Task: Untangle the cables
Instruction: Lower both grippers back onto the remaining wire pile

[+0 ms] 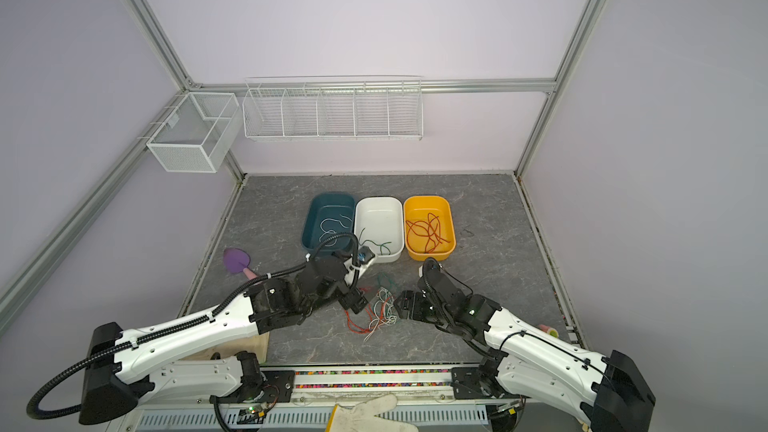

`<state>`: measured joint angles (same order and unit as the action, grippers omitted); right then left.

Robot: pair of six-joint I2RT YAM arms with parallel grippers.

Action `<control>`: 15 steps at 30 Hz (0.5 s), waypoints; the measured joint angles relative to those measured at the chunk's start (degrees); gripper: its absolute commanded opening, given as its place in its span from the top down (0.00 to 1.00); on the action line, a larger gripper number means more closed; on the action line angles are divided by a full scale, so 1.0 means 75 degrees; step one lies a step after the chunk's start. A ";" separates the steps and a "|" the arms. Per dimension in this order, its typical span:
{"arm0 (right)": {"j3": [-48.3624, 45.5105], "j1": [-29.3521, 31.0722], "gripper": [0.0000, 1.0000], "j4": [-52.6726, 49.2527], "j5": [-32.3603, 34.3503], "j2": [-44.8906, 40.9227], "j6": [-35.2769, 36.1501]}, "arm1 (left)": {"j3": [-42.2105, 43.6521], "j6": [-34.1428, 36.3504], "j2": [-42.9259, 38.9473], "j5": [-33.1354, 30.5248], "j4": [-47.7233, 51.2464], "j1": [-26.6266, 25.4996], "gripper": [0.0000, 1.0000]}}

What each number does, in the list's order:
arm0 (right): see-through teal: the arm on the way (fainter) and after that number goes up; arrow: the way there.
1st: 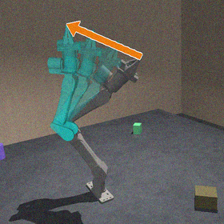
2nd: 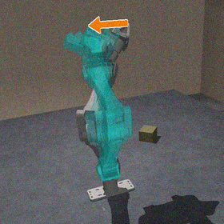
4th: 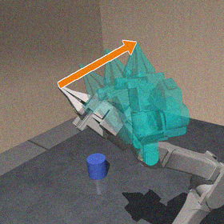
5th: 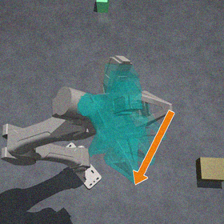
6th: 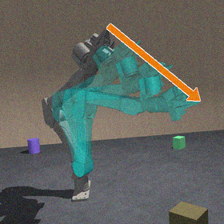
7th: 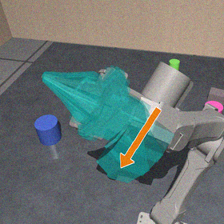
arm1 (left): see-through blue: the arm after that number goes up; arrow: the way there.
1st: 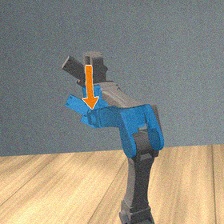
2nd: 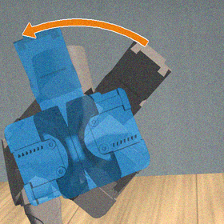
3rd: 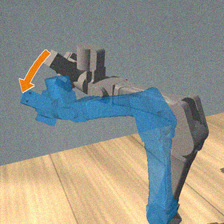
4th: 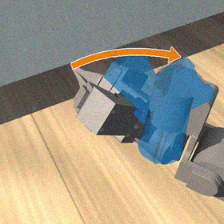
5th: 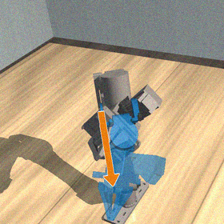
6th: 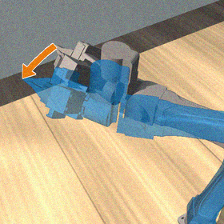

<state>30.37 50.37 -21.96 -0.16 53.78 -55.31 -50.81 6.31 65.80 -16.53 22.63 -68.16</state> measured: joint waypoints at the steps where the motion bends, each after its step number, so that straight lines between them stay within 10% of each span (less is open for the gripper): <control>1: 0.0000 0.0006 0.18 0.0009 0.0017 0.0064 -0.0017 | 0.0108 0.0125 -0.0012 0.0000 0.0041 -0.0134 0.01; 15: -0.0009 0.0157 0.22 0.0361 0.0026 0.0667 -0.0181 | 0.1189 0.1096 -0.1026 0.0822 0.0516 -0.0259 0.01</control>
<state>30.30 51.55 -19.25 0.03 58.78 -56.66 -41.89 14.52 58.11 -10.37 26.50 -70.11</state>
